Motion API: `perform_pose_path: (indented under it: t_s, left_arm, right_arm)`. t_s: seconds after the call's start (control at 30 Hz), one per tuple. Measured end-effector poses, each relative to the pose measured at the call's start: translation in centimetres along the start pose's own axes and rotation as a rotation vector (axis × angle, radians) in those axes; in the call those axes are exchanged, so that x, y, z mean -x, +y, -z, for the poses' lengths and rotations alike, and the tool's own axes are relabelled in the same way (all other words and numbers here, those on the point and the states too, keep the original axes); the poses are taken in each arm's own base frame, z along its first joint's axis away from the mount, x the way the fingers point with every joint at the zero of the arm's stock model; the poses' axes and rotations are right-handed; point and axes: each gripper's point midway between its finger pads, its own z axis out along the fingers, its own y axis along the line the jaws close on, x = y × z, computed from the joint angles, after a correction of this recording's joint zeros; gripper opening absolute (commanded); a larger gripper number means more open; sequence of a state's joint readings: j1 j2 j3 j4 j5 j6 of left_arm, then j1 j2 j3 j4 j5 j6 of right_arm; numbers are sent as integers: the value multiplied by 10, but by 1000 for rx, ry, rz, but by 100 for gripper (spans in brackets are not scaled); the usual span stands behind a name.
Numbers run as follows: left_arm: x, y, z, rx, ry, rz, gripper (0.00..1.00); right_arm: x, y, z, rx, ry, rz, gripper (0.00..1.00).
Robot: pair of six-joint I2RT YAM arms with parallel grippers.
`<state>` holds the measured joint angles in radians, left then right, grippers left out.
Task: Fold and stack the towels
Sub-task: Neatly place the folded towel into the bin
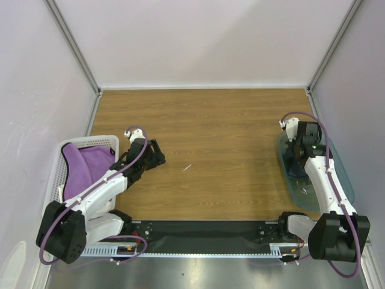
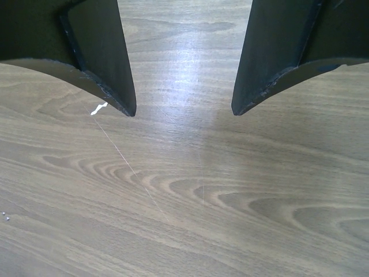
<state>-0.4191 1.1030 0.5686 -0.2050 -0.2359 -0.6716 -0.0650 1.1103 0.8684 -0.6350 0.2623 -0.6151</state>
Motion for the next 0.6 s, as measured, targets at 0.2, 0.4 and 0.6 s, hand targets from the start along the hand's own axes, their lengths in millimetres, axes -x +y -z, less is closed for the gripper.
perform_pose_path:
  t_s: [0.2, 0.4, 0.6]
  left_arm:
    - [1, 1, 0, 7, -5, 0, 74]
    - [1, 1, 0, 7, -5, 0, 74]
    - [-7, 5, -1, 15, 6, -9, 75]
  right_arm:
    - [37, -16, 19, 31, -122, -56, 0]
    - [91, -47, 69, 48, -351, -196, 0]
    - [67, -37, 50, 130, -317, -302, 0]
